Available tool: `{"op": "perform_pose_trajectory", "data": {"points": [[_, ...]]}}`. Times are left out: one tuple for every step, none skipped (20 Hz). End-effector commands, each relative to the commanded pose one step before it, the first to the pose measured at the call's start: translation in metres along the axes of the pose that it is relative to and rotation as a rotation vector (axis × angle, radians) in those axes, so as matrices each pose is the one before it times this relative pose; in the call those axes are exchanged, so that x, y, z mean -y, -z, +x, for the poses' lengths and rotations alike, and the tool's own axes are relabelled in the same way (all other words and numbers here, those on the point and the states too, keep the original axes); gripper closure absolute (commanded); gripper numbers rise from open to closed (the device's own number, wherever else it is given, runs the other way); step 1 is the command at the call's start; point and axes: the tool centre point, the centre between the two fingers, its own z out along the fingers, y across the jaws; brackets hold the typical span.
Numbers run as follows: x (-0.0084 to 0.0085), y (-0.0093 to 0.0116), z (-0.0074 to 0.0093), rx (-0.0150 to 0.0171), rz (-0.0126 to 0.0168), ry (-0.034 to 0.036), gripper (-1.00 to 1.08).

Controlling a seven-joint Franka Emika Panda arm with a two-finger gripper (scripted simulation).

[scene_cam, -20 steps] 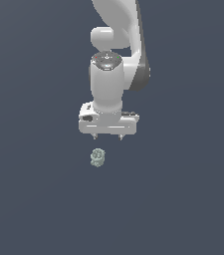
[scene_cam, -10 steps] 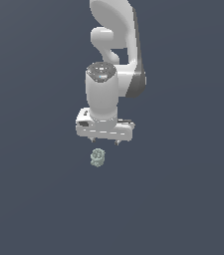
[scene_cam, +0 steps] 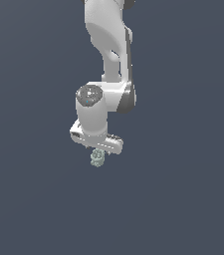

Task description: Pick up the object and move it to a goal position.

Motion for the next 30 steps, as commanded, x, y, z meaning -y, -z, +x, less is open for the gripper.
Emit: {"op": "perform_pose_trajectory", "data": {"points": [[-0.00385,-0.00766,0.00249,0.00537,-0.00094,-0.02888,-0.92],[-0.00101,-0.00192,0.00053,0.00149,-0.00036,-0.00673,-0.92],[-0.00072,-0.00137,0.00038,0.00106,-0.00026,-0.00481,-0.92],[-0.00041,-0.00082,0.00023,0.00063,-0.00016,-0.00286,-0.92],[-0.00014,-0.00027,0.00008,0.00021,-0.00005,-0.00095,-0.92],[0.00030,0.00100,-0.00072,-0.00013,-0.00020,0.00539,-0.92],[0.00002,-0.00042,-0.00001,0.00000,0.00000,0.00000,-0.92],[0.00007,-0.00126,-0.00003,0.00000,0.00000,0.00000,-0.92],[0.00012,-0.00209,-0.00005,0.00000,0.00000,0.00000,-0.92],[-0.00027,-0.00292,0.00003,0.00002,0.00002,-0.00069,-0.92],[0.00021,-0.00373,-0.00012,0.00000,0.00000,0.00000,-0.92],[-0.00037,-0.00455,-0.00001,0.00002,0.00002,-0.00098,-0.92],[-0.00015,-0.00533,-0.00010,0.00001,0.00001,-0.00069,-0.92],[-0.00012,-0.00608,-0.00015,0.00001,0.00001,-0.00069,-0.92],[-0.00012,-0.00603,-0.00015,0.00001,0.00001,-0.00069,-0.92],[-0.00016,-0.00519,-0.00009,0.00001,0.00001,-0.00069,-0.92],[0.00024,-0.00435,-0.00012,0.00000,0.00000,0.00000,-0.92],[-0.00022,-0.00351,0.00009,0.00002,0.00002,-0.00069,-0.92],[0.00019,-0.00267,0.00010,0.00000,0.00000,0.00000,-0.92],[0.00017,-0.00183,0.00022,0.00000,0.00000,0.00000,-0.92],[0.00015,-0.00098,0.00035,0.00000,0.00000,0.00000,-0.92],[0.00011,-0.00020,0.00041,0.00000,0.00000,0.00000,-0.92],[0.00004,0.00008,0.00018,0.00000,0.00000,0.00000,-0.92],[0.00000,0.00000,0.00000,0.00000,0.00000,0.00000,1.08],[0.00000,0.00000,0.00000,0.00000,0.00000,0.00000,1.08],[0.00000,0.00000,0.00000,0.00000,0.00000,0.00000,1.08],[0.00000,0.00000,0.00000,0.00000,0.00000,0.00000,1.08],[0.00000,0.00000,0.00000,0.00000,0.00000,0.00000,1.08],[0.00000,0.00000,0.00000,0.00000,0.00000,0.00000,1.08],[0.00000,0.00000,0.00000,0.00000,0.00000,0.00000,1.08]]}}
